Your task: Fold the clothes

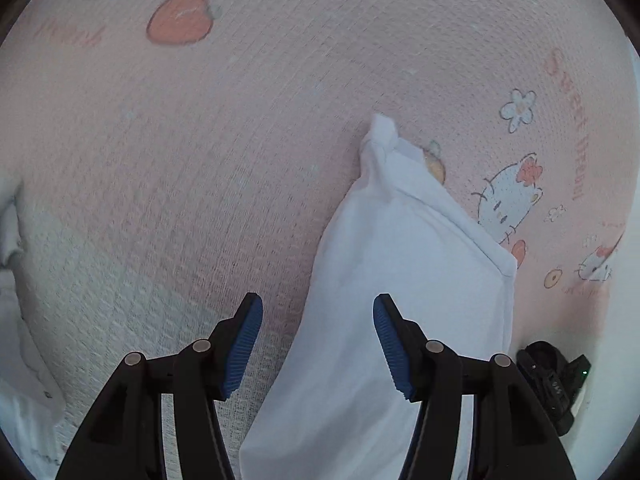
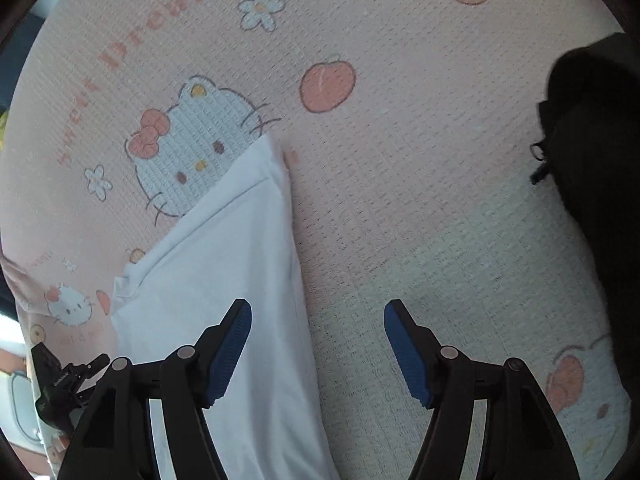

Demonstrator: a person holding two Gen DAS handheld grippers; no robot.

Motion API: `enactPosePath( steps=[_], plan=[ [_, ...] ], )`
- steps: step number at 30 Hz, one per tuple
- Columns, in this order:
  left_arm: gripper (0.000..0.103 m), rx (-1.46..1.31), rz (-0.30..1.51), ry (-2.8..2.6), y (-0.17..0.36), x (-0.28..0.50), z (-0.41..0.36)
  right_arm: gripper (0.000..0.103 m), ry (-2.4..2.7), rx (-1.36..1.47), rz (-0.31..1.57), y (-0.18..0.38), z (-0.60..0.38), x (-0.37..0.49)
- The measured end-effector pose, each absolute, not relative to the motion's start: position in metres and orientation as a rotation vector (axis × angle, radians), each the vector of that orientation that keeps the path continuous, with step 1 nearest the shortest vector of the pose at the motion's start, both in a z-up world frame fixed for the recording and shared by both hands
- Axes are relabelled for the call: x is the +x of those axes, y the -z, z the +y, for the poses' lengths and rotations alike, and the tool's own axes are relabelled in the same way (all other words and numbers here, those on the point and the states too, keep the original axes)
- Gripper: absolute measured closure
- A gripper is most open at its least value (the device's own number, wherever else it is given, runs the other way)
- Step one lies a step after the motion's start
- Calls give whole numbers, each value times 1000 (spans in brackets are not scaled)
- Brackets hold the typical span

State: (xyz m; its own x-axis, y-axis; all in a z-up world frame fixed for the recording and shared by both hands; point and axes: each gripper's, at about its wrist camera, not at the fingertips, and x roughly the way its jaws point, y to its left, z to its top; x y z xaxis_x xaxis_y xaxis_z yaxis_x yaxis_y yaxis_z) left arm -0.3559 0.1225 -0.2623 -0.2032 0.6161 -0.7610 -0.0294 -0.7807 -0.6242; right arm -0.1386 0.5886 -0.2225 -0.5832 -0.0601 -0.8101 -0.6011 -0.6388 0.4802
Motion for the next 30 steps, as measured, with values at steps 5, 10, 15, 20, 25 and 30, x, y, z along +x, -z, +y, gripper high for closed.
enactPosePath(
  steps=[5,10,15,20,25,30],
  plan=[
    [48,-1605,-730,-2024,273,-352,119,53,-2307,-1239,1141,232,590,-153],
    [48,-1582,-756,-2044,280,-360,132,64,-2354,-1249,1127,237,588,-163],
    [49,-1573,-699,-2086,286,-365,156,80,-2373,-1244,1139,241,585,-171],
    [77,-1563,-424,-2251,287,-357,193,100,-2385,-1301,918,238,565,-182],
    [91,-1578,-415,-2305,290,-355,198,103,-2356,-1347,634,232,545,-194],
    [94,-1598,-318,-2347,281,-356,184,103,-2311,-1361,561,231,546,-197]
  ],
)
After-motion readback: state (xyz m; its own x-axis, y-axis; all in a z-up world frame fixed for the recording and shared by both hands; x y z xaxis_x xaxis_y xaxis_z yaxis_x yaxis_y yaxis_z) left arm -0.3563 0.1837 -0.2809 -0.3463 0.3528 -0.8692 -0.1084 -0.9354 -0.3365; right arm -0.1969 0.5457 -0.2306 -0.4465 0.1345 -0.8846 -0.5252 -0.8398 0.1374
